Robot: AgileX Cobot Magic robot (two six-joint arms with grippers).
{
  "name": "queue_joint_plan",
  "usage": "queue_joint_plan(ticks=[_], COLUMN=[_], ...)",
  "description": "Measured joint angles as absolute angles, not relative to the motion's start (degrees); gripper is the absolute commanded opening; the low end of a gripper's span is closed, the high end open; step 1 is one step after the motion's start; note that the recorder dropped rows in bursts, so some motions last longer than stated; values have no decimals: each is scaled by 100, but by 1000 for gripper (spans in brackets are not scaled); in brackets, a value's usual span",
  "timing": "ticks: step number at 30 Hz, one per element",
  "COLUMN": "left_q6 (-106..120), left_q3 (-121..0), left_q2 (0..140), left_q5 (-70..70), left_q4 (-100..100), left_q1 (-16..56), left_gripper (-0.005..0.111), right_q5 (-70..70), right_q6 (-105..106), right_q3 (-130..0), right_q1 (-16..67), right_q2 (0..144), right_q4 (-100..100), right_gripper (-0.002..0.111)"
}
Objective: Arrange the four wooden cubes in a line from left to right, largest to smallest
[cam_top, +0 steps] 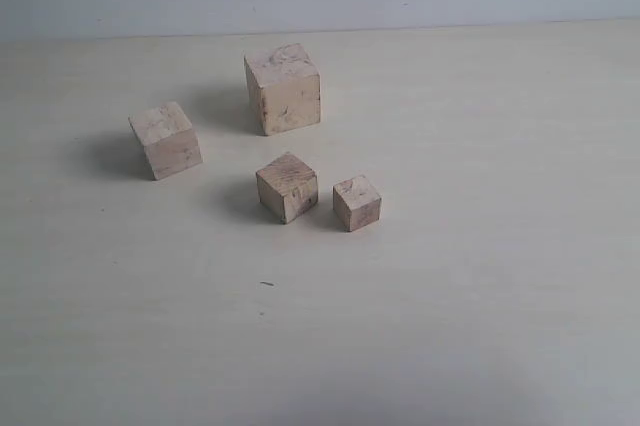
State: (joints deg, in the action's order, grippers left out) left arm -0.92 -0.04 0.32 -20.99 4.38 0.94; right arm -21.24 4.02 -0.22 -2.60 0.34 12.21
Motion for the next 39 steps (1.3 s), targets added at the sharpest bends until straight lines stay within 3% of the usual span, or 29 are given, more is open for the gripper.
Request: queue_joint_plan(ticks=[17,32,39], left_q6=[-92,-92,-92], left_q3=[-4,-4,-4], left_q2=[32,32,32], left_q5=[-2099,-2099,-2099], left_q4=[438,438,438], left_q1=[94,94,94], left_gripper=[0,0,0], right_q5=[-2113,-1092,300], right_q6=[402,424,448], right_q3=[-22,-22,-22], right_q1=[-260,-260,-260], right_q2=[34,34,34], right_q4=[1193,1193,1193], right_gripper=[0,0,0])
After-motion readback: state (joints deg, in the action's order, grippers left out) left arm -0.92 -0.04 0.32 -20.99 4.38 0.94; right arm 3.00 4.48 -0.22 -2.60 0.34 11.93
